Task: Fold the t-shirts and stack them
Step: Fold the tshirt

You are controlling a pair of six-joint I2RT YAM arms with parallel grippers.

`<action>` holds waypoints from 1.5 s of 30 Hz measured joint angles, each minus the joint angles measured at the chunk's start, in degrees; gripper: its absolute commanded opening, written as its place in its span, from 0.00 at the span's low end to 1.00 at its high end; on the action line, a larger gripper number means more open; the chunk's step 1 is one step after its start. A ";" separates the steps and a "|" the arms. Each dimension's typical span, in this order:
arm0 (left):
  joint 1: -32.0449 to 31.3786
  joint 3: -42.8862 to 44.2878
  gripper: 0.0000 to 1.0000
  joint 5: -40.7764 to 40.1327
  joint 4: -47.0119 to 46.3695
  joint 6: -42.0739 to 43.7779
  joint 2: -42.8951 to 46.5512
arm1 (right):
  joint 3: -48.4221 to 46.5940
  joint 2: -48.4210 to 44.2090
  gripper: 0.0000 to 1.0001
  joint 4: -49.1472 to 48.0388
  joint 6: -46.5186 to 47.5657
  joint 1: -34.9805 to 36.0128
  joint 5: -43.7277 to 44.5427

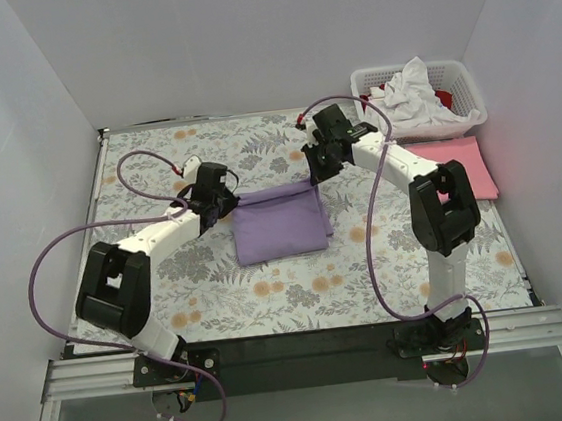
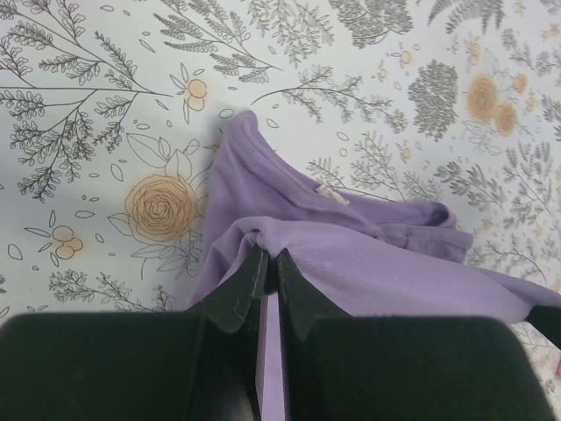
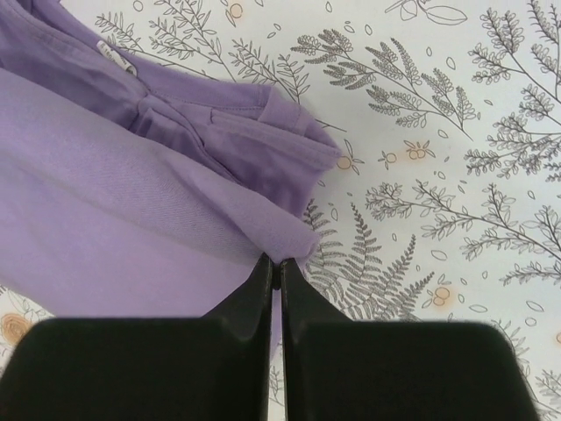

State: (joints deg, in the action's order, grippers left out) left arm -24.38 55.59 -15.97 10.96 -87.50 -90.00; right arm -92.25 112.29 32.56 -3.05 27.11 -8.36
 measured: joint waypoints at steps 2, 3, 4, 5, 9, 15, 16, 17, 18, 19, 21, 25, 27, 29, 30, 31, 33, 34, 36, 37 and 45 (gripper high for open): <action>0.11 -0.17 0.00 -0.50 -0.87 -0.48 -1.84 | 0.00 1.29 0.01 -1.20 -0.09 0.00 -0.09; 0.17 -0.46 0.00 -0.66 -1.46 -0.63 -2.78 | 0.04 2.16 0.01 -1.92 -0.17 0.00 -0.09; 0.28 -0.72 0.00 -0.87 -1.92 -0.79 -3.80 | 0.17 3.04 0.08 -2.71 -0.26 0.00 0.00; 0.31 -0.72 0.00 -1.09 -2.27 -0.81 -4.94 | 0.31 3.69 0.13 -3.13 -0.52 0.00 0.04; 0.35 -0.68 0.14 -2.03 -3.26 -0.35 -8.39 | 2.10 5.53 0.27 -5.35 -1.44 0.00 0.48; 0.61 -0.13 0.61 -3.67 -1.46 2.73 -4.70 | 4.57 2.91 0.42 -7.04 -2.36 -0.07 3.04; 0.66 -0.13 0.62 -4.04 -1.01 3.39 -2.82 | 5.60 1.29 0.47 -7.39 -2.54 -0.11 3.45; 0.66 -0.11 0.62 -4.31 -0.74 4.02 -0.57 | 6.93 -0.74 0.48 -8.15 -2.75 -0.13 3.74; 0.66 -0.11 0.62 -4.33 -0.68 4.66 1.79 | 8.04 -2.58 0.50 -8.68 -2.82 -0.17 3.69; 0.66 -0.11 0.62 -4.31 -0.63 5.33 4.22 | 9.20 -4.83 0.52 -9.18 -3.02 -0.31 3.34; 0.63 -0.15 0.55 -3.45 -0.90 6.19 8.55 | 11.67 -9.40 0.53 -12.13 -3.34 -0.50 1.51; 0.63 -3.67 0.50 2.62 -4.90 7.61 13.94 | 16.09 -13.92 0.53 -19.19 -4.66 -0.87 -5.86; 0.59 -7.13 0.44 5.79 -7.58 7.61 14.27 | 17.57 -13.27 0.53 -22.56 -5.53 -0.96 -10.47; 0.59 -10.21 0.43 8.13 -10.29 7.50 12.59 | 18.51 -11.19 0.53 -25.59 -6.64 -1.01 -15.02; 0.66 -11.15 0.40 9.09 -11.47 7.21 11.21 | 18.84 -9.79 0.53 -27.54 -7.43 -1.20 -17.31; 0.79 -11.67 0.39 9.94 -12.59 6.82 9.60 | 19.02 -8.26 0.52 -29.38 -8.37 -1.22 -19.54; 1.68 -11.54 0.36 11.50 -15.54 6.14 5.88 | 19.08 -4.92 0.52 -33.48 -10.93 -1.64 -23.58; 2.47 -11.06 0.35 12.33 -16.90 5.79 3.89 | 19.08 -3.23 0.52 -35.74 -12.22 -2.03 -25.24; 4.44 -9.31 0.34 13.62 -19.45 5.16 -0.46 | 18.97 -0.13 0.52 -39.56 -14.71 -3.08 -27.78; 5.49 -8.15 0.33 14.29 -20.79 4.90 -2.78 | 18.62 1.60 0.51 -40.85 -15.78 -3.69 -28.79; 11.93 0.00 0.29 21.00 -27.12 2.64 -19.78 | 14.60 15.12 0.48 -51.93 -25.70 -9.14 -34.14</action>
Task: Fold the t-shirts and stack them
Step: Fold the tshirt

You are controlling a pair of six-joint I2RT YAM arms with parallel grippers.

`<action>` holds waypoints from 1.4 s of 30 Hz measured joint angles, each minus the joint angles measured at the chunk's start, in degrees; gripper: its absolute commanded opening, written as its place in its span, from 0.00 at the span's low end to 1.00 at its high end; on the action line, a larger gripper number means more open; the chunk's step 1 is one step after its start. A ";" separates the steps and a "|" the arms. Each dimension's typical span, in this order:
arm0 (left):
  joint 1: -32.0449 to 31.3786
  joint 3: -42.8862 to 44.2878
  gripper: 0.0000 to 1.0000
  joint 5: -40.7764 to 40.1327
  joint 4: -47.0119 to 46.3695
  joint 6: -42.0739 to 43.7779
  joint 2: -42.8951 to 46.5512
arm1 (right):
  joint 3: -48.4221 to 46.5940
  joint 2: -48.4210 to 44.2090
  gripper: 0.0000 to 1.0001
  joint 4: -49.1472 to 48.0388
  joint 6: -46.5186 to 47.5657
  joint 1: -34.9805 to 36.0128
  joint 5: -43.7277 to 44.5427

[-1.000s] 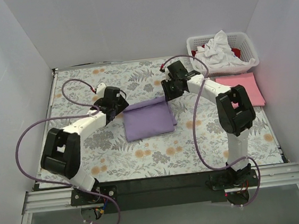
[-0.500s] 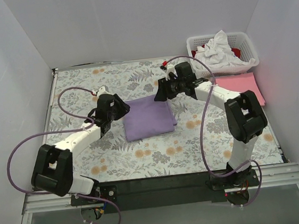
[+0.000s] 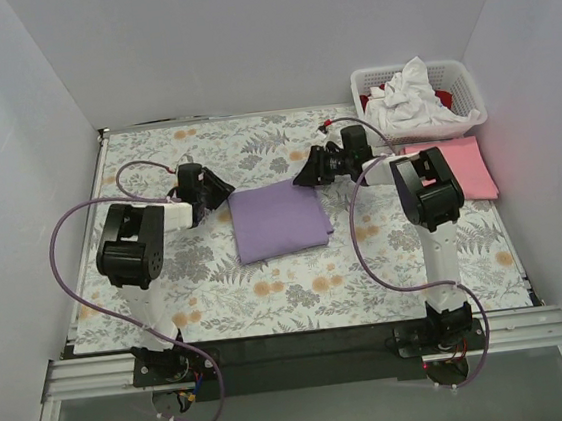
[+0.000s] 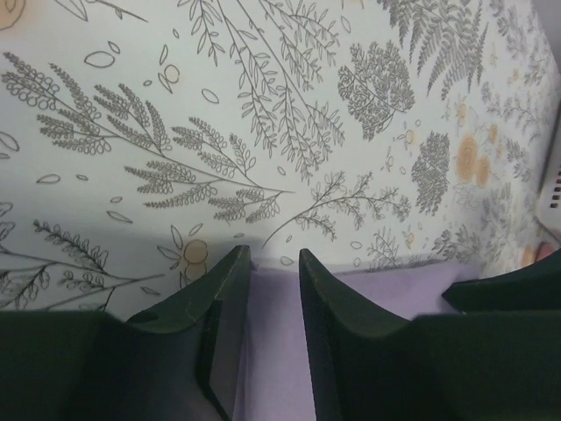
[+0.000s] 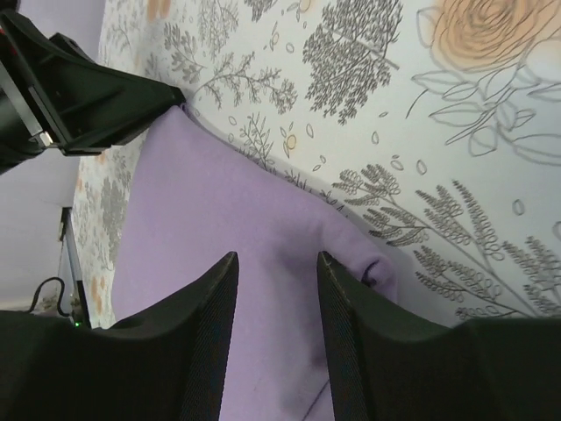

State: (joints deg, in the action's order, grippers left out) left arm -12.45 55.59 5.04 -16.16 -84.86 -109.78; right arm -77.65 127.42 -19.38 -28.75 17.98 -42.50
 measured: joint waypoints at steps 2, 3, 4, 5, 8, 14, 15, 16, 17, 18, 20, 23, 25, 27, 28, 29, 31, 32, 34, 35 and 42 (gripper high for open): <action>0.74 0.61 0.29 1.27 -1.77 -0.57 -1.86 | -0.61 0.94 0.48 -2.08 -1.81 -0.87 -0.79; 0.92 0.94 0.29 1.55 -2.27 -0.61 -2.32 | -0.81 1.18 0.48 -2.86 -2.62 -1.25 -0.79; 1.05 1.11 0.29 1.99 -2.60 -0.72 -2.58 | -0.96 1.33 0.48 -3.58 -3.19 -1.68 -0.79; 1.11 1.18 0.30 2.23 -2.75 -0.83 -2.73 | -0.98 1.42 0.48 -4.07 -3.82 -2.08 -0.79; 1.42 1.22 0.33 2.49 -2.69 -1.01 -2.62 | -0.94 1.38 0.48 -5.05 -4.70 -2.95 -0.81; 1.49 1.25 0.48 0.09 3.19 0.24 2.75 | 5.31 -5.40 0.48 -5.66 -5.81 -3.63 -0.96; 1.49 1.18 0.48 -0.57 4.63 0.39 5.03 | 7.02 -7.76 0.48 -5.73 -5.86 -3.61 -1.20; 1.49 1.09 0.49 -1.31 5.55 0.44 7.19 | 8.81 -10.40 0.48 -6.12 -5.95 -3.61 -1.46; 1.46 0.94 0.49 -2.58 6.40 0.48 10.16 | 10.58 -13.07 0.48 -6.40 -6.03 -3.61 -1.88; 1.46 0.66 0.49 -3.69 7.23 0.44 13.46 | 12.20 -15.61 0.48 -6.71 -6.14 -3.56 -2.69; 1.46 -0.61 0.47 -5.62 8.85 0.35 20.79 | 15.67 -20.31 0.48 -8.35 -6.25 -3.43 -4.48; 1.18 -4.98 0.40 -5.66 9.75 -0.61 31.98 | 22.58 -25.90 0.47 -10.71 -6.47 -3.13 -7.67; 0.15 -8.90 0.38 -4.28 9.75 -1.53 37.92 | 27.47 -27.87 0.47 -11.50 -6.58 -2.69 -9.29; -1.95 -13.53 0.33 -1.44 8.90 -2.60 41.66 | 32.00 -28.39 0.47 -12.26 -6.71 -2.05 -10.49; -3.34 -16.39 0.32 0.07 8.33 -3.19 42.75 | 33.59 -28.39 0.47 -12.39 -6.88 -1.86 -10.88; -4.52 -18.43 0.30 0.98 7.91 -3.63 43.10 | 35.43 -28.37 0.47 -12.59 -7.02 -1.64 -11.32; -7.37 -23.17 0.28 2.67 6.97 -4.81 42.66 | 38.23 -28.15 0.47 -13.62 -7.10 -1.22 -12.24; -8.66 -25.22 0.27 3.61 6.62 -5.46 41.90 | 38.99 -27.63 0.46 -14.45 -7.04 -1.18 -12.61; -10.19 -28.44 0.23 4.96 5.25 -6.91 39.28 | 39.85 -25.51 0.45 -16.83 -7.06 -1.25 -12.83; -10.36 -29.79 0.21 5.20 4.13 -7.76 37.79 | 40.15 -24.00 0.44 -18.27 -7.13 -1.36 -12.87; -10.27 -34.86 0.16 4.74 -0.20 -12.68 30.95 | 44.30 -17.79 0.41 -26.14 -8.17 -3.63 -13.79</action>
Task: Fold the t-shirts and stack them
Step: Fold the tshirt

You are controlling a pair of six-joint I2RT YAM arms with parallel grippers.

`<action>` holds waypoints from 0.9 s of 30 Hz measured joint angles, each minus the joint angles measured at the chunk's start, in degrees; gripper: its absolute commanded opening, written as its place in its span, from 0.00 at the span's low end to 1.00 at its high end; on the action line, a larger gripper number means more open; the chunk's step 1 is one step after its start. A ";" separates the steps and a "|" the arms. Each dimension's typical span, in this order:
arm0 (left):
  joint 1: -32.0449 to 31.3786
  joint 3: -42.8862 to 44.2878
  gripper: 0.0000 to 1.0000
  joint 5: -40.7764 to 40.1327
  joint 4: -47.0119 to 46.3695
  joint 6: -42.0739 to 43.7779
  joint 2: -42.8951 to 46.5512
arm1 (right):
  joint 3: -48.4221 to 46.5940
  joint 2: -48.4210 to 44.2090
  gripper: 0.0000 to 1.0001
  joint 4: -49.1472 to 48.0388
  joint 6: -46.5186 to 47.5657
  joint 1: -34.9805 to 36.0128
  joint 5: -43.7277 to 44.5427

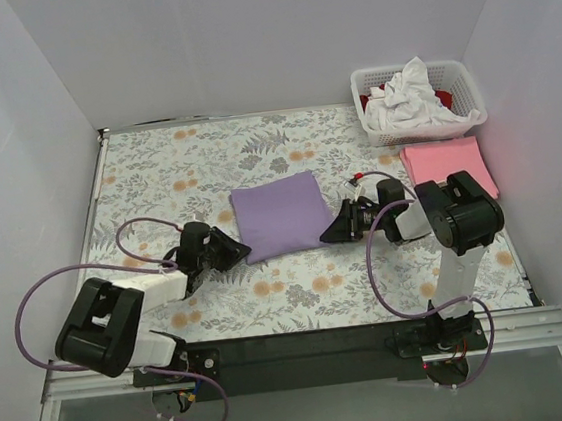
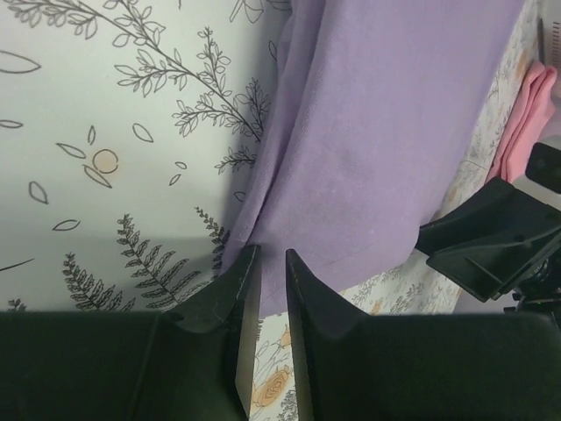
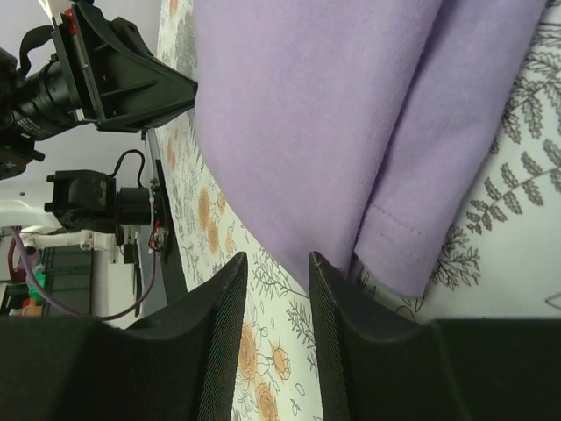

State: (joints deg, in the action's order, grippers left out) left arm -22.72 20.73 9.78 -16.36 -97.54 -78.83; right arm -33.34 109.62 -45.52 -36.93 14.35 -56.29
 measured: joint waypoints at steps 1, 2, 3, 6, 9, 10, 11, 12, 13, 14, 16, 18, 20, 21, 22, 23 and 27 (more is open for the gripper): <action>0.00 -0.09 0.16 -0.35 0.09 -0.37 0.39 | 0.50 -0.37 0.41 -0.46 0.02 -0.26 0.00; 0.00 -0.24 0.17 -0.98 0.59 -0.55 0.98 | 1.03 -0.90 0.41 -0.66 0.04 -0.55 0.09; -0.02 -0.46 0.16 -1.66 1.57 -0.74 2.08 | 1.42 -1.44 0.41 -0.68 0.02 -0.79 0.26; -0.02 -0.66 0.19 -3.89 6.29 -0.81 7.82 | 2.38 -4.26 0.42 -0.48 -0.57 -1.18 0.50; -0.02 -0.13 0.27 -6.01 10.86 -0.07 16.33 | 2.27 -7.96 0.43 -0.57 -2.10 -0.66 0.66; -0.02 0.70 0.30 -6.71 12.70 0.46 18.53 | 1.99 -9.03 0.43 -0.59 -2.78 0.15 0.68; -0.02 1.64 0.34 -7.50 14.53 0.98 20.13 | 1.38 -9.77 0.43 -0.59 -3.54 1.40 0.85; -0.02 2.69 0.36 -8.26 16.35 1.68 21.79 | 0.57 -10.16 0.43 -0.68 -4.11 2.80 0.87; -0.02 4.15 0.38 -9.18 18.53 2.54 23.28 | -0.50 -10.36 0.43 -0.92 -4.98 4.81 1.07; -0.02 5.25 0.40 -9.88 19.98 3.10 24.20 | -1.64 -10.40 0.43 -0.98 -5.62 6.80 1.60; -0.04 7.80 0.46 -11.74 23.34 4.98 26.49 | -4.20 -10.14 0.43 -1.01 -6.95 11.02 2.71; -0.04 9.77 0.50 -13.51 25.62 6.78 28.44 | -7.04 -9.03 0.44 -1.60 -8.26 14.67 4.00; -0.04 10.84 0.52 -14.99 27.26 8.52 30.08 | -9.94 -6.27 0.44 -3.17 -9.68 17.57 5.14; -0.04 11.10 0.53 -15.45 27.91 9.22 30.47 | -11.08 -4.28 0.44 -4.52 -10.54 18.49 5.57; -0.02 11.23 0.54 -15.82 28.44 9.86 30.62 | -12.09 -1.97 0.44 -6.03 -11.52 19.19 5.90; -0.02 11.28 0.54 -16.00 28.92 10.40 30.53 | -12.81 0.61 0.43 -7.54 -12.81 19.67 6.43; -0.04 11.28 0.59 -15.76 31.21 11.91 29.00 | -12.79 10.60 0.42 -11.50 -17.64 20.31 8.13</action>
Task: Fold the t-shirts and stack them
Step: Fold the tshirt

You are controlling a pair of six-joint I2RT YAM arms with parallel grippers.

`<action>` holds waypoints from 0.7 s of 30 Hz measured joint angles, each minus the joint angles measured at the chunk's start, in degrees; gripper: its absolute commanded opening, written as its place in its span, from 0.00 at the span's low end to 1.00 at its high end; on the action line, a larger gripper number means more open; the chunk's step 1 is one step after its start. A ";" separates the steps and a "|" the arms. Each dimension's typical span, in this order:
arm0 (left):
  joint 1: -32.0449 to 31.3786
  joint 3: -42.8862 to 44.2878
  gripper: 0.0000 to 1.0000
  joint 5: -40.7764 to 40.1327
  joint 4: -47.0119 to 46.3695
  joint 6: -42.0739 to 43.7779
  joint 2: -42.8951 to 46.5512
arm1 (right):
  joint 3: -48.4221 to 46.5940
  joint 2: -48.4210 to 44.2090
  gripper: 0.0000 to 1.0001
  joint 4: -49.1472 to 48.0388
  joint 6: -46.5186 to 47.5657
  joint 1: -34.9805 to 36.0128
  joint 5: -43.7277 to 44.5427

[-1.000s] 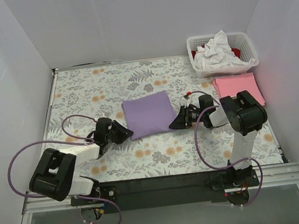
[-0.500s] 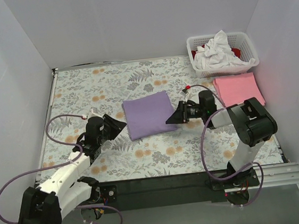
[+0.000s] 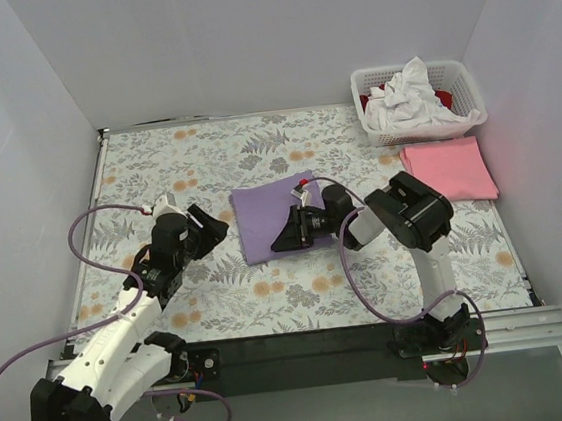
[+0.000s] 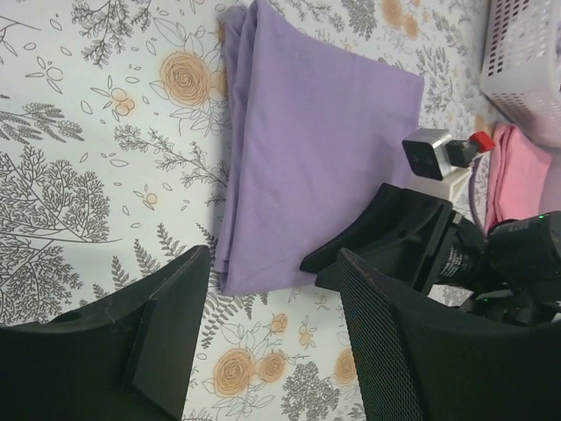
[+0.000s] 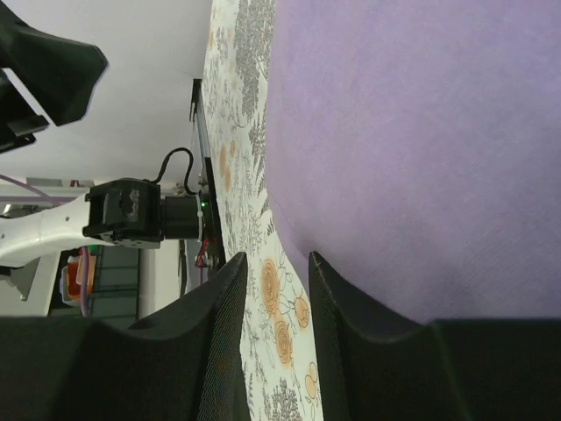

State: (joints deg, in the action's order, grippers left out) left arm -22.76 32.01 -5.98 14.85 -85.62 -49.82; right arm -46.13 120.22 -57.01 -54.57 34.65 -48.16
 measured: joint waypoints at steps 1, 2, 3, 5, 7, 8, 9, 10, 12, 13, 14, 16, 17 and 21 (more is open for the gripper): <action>0.00 0.00 0.60 0.11 0.37 0.39 -0.39 | 0.17 1.09 0.42 -1.75 -1.66 -0.02 -0.55; 0.00 0.00 0.61 0.42 0.63 0.74 -0.79 | 0.22 0.96 0.42 -2.54 -2.16 -0.04 -0.39; -0.02 0.00 0.61 0.63 0.96 1.14 -1.11 | 0.46 0.59 0.43 -3.04 -2.21 -0.02 -0.11; -0.13 0.26 0.61 0.92 1.55 1.92 -1.75 | 1.33 -0.85 0.44 -1.97 -1.55 -0.09 0.81; -0.44 1.44 0.61 1.11 2.08 2.91 -2.91 | 1.66 -4.39 0.45 3.23 1.03 -0.17 2.12; -0.72 2.27 0.61 1.14 2.12 3.50 -3.58 | 1.66 -7.04 0.45 6.58 2.80 -0.37 3.06; -1.03 3.28 0.61 1.25 2.10 4.09 -4.35 | 1.62 -10.08 0.46 9.88 4.74 -0.70 3.87; -1.55 4.44 0.61 1.27 2.14 4.92 -5.44 | 1.49 -13.35 0.46 13.29 6.95 -1.33 4.74; -2.95 7.26 0.61 1.31 1.97 6.49 -8.20 | 0.57 -19.56 0.50 19.15 10.95 -3.26 6.12; -3.98 8.72 0.61 1.22 1.90 7.48 -9.90 | -0.20 -22.03 0.54 22.03 13.33 -4.72 6.80; -5.42 10.45 0.61 0.76 1.90 8.61 -11.80 | -0.98 -24.26 0.55 25.31 15.85 -6.40 8.11; -8.96 14.51 0.61 0.02 1.90 11.13 -16.39 | -1.57 -28.09 0.57 32.09 21.49 -10.56 12.15; -10.73 16.15 0.61 -0.57 1.77 12.20 -18.38 | -1.55 -29.83 0.59 36.00 24.41 -12.55 15.17; -19.87 23.96 0.61 -3.82 1.36 18.47 -27.76 | -1.29 -36.24 0.69 50.40 32.87 -20.13 25.77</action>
State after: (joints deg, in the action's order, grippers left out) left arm -42.63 55.96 -9.80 16.21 -67.16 -77.58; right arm -47.42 83.99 -6.61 -21.69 14.52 -22.39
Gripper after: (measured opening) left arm 0.614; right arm 0.624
